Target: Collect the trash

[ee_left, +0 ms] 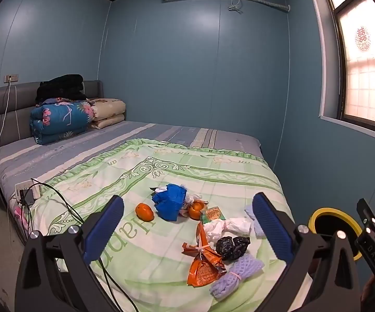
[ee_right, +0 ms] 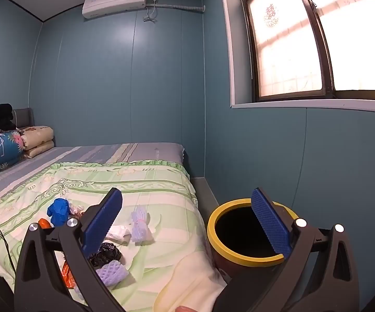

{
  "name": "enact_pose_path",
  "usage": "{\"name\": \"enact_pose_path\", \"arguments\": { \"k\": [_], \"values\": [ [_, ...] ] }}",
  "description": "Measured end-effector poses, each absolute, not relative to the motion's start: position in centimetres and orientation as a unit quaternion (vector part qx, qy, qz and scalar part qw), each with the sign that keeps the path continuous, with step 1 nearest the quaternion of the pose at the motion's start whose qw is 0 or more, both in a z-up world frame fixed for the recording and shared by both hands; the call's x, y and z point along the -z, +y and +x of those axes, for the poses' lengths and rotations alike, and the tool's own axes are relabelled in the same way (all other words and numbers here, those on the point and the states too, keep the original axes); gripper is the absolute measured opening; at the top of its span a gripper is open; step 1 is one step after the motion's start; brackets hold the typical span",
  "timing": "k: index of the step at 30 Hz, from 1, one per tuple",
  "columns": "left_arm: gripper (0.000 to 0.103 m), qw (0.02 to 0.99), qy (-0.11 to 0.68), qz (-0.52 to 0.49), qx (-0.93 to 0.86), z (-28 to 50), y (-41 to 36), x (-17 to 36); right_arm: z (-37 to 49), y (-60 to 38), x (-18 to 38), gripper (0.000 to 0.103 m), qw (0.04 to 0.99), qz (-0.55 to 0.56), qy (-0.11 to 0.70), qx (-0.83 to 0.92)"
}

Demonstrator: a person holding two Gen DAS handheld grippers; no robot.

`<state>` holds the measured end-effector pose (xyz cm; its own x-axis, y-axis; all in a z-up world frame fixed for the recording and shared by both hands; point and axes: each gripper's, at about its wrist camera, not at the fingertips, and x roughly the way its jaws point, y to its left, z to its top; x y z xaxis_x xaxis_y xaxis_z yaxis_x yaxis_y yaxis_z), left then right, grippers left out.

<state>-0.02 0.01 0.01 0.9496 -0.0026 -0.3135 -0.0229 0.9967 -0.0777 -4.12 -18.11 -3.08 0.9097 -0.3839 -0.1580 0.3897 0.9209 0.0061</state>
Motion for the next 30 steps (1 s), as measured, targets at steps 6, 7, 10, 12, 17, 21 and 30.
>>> {"name": "enact_pose_path", "arguments": {
  "k": [6, 7, 10, 12, 17, 21, 30],
  "values": [
    [0.096, 0.985, 0.167, -0.048, -0.004, 0.1, 0.1, 0.0, -4.1, -18.3, 3.1, 0.095, 0.977, 0.019, 0.077, 0.198],
    [0.096, 0.985, 0.166, -0.048, -0.004, 0.1, 0.1, 0.0, -4.0, -18.4, 3.1, 0.095, 0.977, 0.019, 0.077, 0.198],
    [0.096, 0.985, 0.166, -0.047, -0.004, -0.1, 0.3, 0.3, -3.9, -18.2, 3.5, 0.095, 0.977, 0.02, 0.078, 0.198],
    [0.096, 0.985, 0.166, -0.048, -0.005, -0.2, 0.4, 0.6, -3.9, -18.2, 3.5, 0.095, 0.977, 0.02, 0.078, 0.197],
    [0.096, 0.984, 0.168, -0.05, -0.005, 0.4, 0.7, 1.4, -3.9, -18.3, 3.4, 0.095, 0.977, 0.02, 0.08, 0.197],
    [0.096, 0.984, 0.17, -0.049, -0.005, 0.2, 0.4, 1.0, -3.5, -18.3, 3.7, 0.095, 0.977, 0.021, 0.082, 0.197],
    [0.096, 0.984, 0.172, -0.053, -0.004, 0.0, 0.5, 0.9, -3.4, -18.3, 3.8, 0.095, 0.977, 0.021, 0.084, 0.197]
  ]
}}
